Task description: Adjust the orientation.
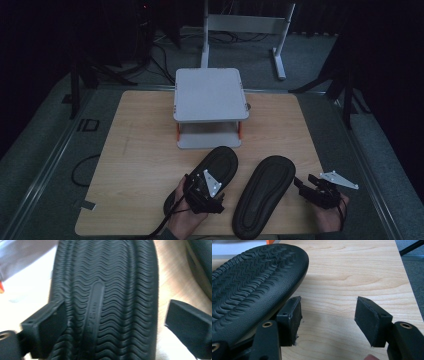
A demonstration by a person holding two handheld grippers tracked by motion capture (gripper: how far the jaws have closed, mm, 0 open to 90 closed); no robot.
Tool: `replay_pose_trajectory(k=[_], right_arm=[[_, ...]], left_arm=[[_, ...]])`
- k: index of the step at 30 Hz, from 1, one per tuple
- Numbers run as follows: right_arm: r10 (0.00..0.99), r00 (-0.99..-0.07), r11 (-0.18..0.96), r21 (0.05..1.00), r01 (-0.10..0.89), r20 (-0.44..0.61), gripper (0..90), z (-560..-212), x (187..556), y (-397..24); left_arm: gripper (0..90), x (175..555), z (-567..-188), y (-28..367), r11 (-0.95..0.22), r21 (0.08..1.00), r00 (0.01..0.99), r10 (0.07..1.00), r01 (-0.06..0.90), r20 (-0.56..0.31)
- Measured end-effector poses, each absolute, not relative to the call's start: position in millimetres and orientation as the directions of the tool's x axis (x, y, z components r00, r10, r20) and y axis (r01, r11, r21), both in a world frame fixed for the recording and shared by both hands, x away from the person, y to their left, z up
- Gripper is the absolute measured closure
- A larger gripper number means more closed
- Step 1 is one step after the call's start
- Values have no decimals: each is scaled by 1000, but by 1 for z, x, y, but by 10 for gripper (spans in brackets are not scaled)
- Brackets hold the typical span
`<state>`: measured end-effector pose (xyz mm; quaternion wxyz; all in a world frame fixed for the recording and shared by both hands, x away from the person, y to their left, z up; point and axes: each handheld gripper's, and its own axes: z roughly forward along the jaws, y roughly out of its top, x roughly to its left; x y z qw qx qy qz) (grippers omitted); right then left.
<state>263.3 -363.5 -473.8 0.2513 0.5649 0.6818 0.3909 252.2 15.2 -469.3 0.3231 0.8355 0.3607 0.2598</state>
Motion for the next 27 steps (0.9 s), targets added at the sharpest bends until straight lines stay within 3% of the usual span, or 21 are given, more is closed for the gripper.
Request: replay_pose_trajectory(k=[2,8,11,16,19,27], right_arm=[[967,-236,57,817,573,98,379,-474,264,-364],[967,-235,55,817,574,100,379,-474,264,-364],[967,-235,54,817,574,101,378,-474,264,-364],[967,-235,52,819,571,103,378,-474,264,-364],[966,-235,52,818,573,103,378,-474,264,-364],[966,-236,53,817,574,102,376,-474,264,-363]], left_arm=[[135,254,-466,21,-513,737,603,777,440,181],[206,260,-462,38,-482,750,595,790,453,148],[395,260,-450,48,-444,793,611,783,417,117],[510,265,-440,61,-403,814,602,794,419,83],[545,270,-434,71,-397,815,571,815,422,102],[536,291,-429,103,-369,806,497,861,464,108]])
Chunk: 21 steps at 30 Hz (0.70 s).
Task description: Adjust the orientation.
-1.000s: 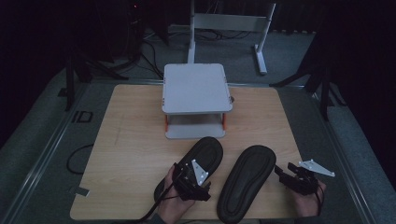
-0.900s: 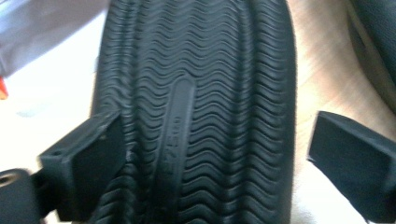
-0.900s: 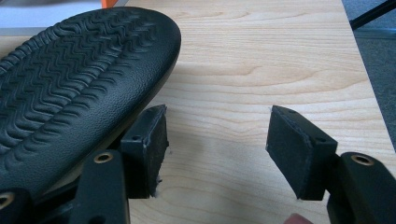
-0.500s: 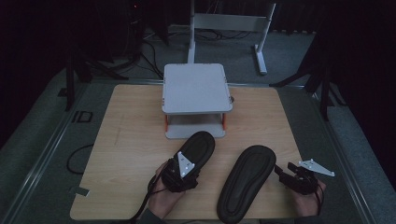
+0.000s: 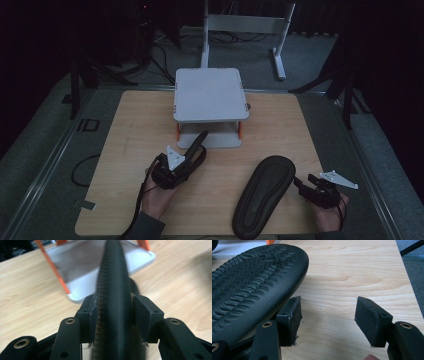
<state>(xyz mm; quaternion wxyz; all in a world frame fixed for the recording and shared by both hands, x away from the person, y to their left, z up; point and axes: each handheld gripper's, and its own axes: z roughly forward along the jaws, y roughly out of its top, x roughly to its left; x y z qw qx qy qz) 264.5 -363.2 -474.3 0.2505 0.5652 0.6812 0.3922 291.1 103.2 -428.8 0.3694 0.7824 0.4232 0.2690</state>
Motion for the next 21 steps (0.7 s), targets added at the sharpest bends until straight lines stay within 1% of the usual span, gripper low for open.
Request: replay_pose_trajectory(k=[2,3,4,10,12,13,17,18,19,21], right_arm=[[966,-235,52,817,574,104,376,-475,265,-363],[966,-236,53,817,574,103,376,-475,265,-363],[966,-236,53,817,574,103,376,-475,265,-363],[966,-237,52,818,573,105,376,-475,265,-363],[966,-238,52,819,572,105,376,-474,265,-363],[966,-238,52,819,572,105,376,-474,265,-363],[966,-238,53,818,573,104,376,-475,265,-363],[966,-238,53,817,574,104,376,-475,265,-363],[966,-238,54,817,573,103,376,-475,265,-363],[966,-240,56,819,570,101,376,-475,265,-363]], left_arm=[[545,294,-428,108,-362,809,496,862,462,102],[604,295,-427,111,-358,812,497,862,460,98],[617,296,-426,113,-354,811,496,863,465,93],[629,302,-423,123,-312,808,496,868,500,28],[633,307,-422,132,-254,806,481,875,535,-43],[634,307,-422,132,-254,806,481,875,535,-43],[637,305,-423,140,-167,802,479,863,573,-162],[637,302,-423,141,-126,802,466,861,584,-203],[637,302,-423,141,-126,802,466,861,584,-203],[636,298,-427,143,-60,787,442,852,614,-280]])
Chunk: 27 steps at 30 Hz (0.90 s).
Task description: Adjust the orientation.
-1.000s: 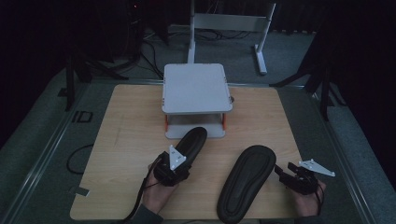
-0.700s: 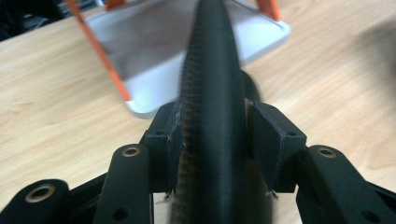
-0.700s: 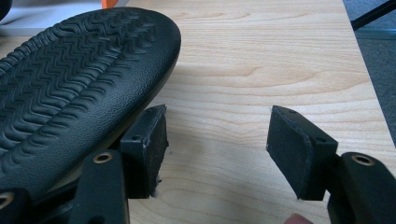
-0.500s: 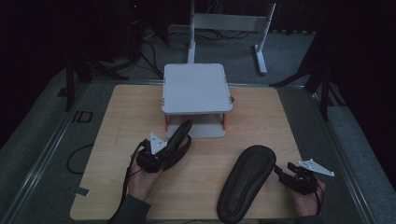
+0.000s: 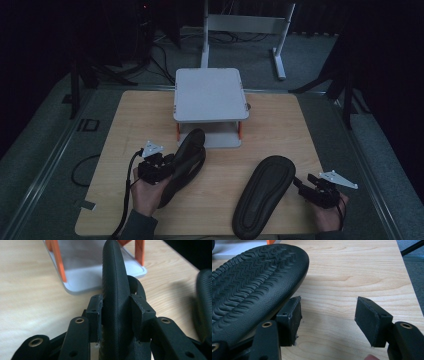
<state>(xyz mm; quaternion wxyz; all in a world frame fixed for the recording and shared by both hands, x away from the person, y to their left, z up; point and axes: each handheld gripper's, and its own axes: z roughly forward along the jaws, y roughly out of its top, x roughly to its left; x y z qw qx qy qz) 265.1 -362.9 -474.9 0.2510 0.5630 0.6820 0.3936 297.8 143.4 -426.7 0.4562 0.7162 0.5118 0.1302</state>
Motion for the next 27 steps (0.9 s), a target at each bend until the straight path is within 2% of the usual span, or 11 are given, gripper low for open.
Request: replay_pose_trajectory(k=[1,4,5,7,8,9,11,14,27], right_arm=[[965,-240,56,819,571,101,376,-475,265,-363],[965,-240,56,819,571,101,376,-475,265,-363],[965,-240,56,819,571,101,376,-475,265,-363],[965,-240,57,819,571,101,376,-475,265,-363],[965,-240,57,819,572,101,376,-475,265,-362],[965,-240,57,819,572,101,376,-475,265,-362],[965,-241,58,819,571,100,376,-475,265,-362],[965,-242,57,818,572,101,376,-475,265,-363],[964,-247,63,817,574,100,374,-475,266,-362]], left_arm=[[637,298,-427,143,-60,787,442,852,614,-280],[635,295,-434,146,19,751,436,804,660,-404],[634,295,-434,146,19,751,436,804,660,-404],[633,293,-436,142,-22,761,433,833,648,-345],[633,292,-436,141,-55,783,437,853,619,-285],[636,292,-436,141,-55,783,437,853,619,-285],[637,290,-434,138,-123,799,440,878,588,-188],[590,289,-433,137,-155,802,446,883,576,-149],[575,291,-443,156,-128,779,384,911,614,-153]])
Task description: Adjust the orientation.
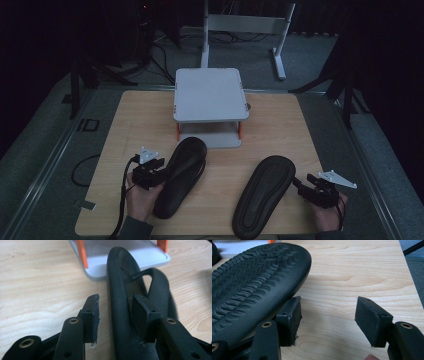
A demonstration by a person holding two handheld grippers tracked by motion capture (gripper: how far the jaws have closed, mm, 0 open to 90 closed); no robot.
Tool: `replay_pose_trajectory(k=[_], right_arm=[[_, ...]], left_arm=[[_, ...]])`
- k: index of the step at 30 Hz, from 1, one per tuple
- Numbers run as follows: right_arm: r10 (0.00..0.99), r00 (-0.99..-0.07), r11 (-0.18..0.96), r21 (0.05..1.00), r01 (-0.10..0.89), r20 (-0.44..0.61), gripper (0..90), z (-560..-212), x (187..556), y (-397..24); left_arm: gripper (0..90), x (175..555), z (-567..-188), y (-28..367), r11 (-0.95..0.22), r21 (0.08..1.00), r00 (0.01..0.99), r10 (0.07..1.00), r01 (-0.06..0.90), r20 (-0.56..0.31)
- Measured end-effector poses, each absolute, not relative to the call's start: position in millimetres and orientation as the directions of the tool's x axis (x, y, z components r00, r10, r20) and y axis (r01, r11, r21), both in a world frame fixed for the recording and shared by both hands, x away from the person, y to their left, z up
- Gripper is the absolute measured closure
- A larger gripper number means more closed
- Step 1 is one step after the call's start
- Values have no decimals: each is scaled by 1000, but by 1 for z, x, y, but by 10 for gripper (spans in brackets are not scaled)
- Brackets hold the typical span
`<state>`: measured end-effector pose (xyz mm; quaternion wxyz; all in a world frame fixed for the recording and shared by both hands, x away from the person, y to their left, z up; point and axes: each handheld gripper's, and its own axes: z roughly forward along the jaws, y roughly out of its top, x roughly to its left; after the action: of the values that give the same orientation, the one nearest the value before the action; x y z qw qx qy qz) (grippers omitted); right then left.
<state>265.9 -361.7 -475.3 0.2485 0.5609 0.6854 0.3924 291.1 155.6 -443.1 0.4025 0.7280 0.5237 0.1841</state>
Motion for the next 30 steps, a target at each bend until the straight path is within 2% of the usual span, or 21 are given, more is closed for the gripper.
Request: replay_pose_trajectory(k=[6,9,14,20,30], right_arm=[[964,-247,63,817,573,99,374,-475,266,-362],[964,-247,63,816,575,100,375,-475,266,-361],[964,-248,65,817,574,98,375,-475,266,-361],[963,-252,68,816,574,97,375,-475,266,-361],[963,-255,74,813,578,94,375,-475,266,-360]], left_arm=[[563,281,-461,154,-178,738,398,908,651,-132],[556,275,-469,152,-178,746,423,894,641,-150],[553,273,-466,146,-187,751,439,886,634,-150],[499,271,-461,141,-209,778,462,879,592,-115],[479,269,-451,122,-261,801,506,861,539,-60]])
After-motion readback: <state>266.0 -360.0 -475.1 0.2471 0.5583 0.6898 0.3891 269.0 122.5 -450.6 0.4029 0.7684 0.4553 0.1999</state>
